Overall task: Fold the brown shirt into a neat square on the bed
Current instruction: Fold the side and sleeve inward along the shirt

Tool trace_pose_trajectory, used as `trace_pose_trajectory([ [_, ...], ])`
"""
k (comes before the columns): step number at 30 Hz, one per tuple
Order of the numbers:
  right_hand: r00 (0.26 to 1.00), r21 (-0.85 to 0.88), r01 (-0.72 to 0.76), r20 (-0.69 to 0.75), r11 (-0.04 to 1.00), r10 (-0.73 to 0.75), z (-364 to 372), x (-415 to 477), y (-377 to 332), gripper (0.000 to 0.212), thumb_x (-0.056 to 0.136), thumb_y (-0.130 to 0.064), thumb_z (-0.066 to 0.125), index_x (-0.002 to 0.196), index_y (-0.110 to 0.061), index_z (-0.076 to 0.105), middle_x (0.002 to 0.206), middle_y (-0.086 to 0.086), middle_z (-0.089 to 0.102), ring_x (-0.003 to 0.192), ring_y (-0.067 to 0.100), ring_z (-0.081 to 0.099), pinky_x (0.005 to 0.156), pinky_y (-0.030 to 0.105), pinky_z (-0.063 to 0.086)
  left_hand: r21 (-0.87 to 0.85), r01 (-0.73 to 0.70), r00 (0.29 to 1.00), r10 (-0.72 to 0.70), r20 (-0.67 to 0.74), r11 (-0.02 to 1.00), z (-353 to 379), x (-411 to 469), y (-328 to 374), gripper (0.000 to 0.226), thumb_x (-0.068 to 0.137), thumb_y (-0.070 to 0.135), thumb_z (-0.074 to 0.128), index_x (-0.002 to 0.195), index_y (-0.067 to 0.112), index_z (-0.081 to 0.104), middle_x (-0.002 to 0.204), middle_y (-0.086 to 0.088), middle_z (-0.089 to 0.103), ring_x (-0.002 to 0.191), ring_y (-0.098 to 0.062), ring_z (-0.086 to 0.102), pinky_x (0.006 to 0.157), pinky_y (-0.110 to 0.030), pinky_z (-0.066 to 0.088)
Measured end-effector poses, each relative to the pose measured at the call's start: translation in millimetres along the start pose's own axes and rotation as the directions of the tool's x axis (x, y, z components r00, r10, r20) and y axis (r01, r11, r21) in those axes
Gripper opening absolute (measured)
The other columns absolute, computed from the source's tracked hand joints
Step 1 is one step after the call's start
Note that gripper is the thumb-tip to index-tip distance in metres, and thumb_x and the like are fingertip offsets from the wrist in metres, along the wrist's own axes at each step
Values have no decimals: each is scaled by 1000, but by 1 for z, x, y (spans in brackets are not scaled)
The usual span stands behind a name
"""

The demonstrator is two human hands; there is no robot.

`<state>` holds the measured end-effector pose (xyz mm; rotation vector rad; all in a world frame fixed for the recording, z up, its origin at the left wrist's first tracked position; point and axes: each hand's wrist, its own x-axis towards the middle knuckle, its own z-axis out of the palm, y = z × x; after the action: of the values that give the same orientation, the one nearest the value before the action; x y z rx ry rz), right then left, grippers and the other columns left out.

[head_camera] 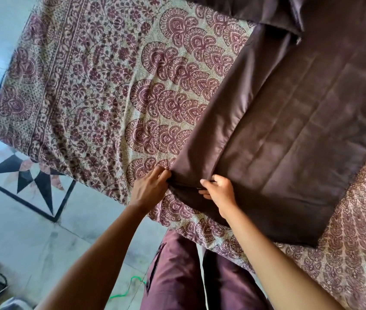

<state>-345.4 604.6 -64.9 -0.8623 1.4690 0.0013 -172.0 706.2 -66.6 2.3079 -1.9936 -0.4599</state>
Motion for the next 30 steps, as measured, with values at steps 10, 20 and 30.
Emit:
trace_pose_trajectory([
  [10, 968, -736, 15, -160, 677, -195, -17, 0, -12, 53, 77, -63, 57, 56, -15, 55, 66, 1, 70, 73, 22, 67, 64, 29, 49, -59, -95, 984, 103, 143, 994, -24, 26, -1, 29, 76, 31, 36, 78, 22, 64, 82, 1, 58, 65, -16, 60, 47, -21, 40],
  [20, 731, -567, 396, -282, 722, -622, -77, 53, -125, 17, 84, -31, 58, 92, -16, 64, 90, 2, 69, 90, 26, 64, 72, 35, 47, -416, 259, 961, -276, 20, 872, -81, 193, 5, 24, 82, 21, 46, 93, 25, 67, 105, 4, 63, 77, -18, 63, 60, -32, 53],
  [30, 603, -915, 220, -146, 339, -784, -104, 177, -296, 69, 85, -31, 58, 144, -12, 29, 153, 18, 19, 141, 36, 16, 113, 47, 14, -658, 529, 716, -698, 7, 536, -122, 397, -75, 35, 88, 14, 54, 122, 10, 52, 121, -9, 60, 106, -22, 56, 87, -30, 44],
])
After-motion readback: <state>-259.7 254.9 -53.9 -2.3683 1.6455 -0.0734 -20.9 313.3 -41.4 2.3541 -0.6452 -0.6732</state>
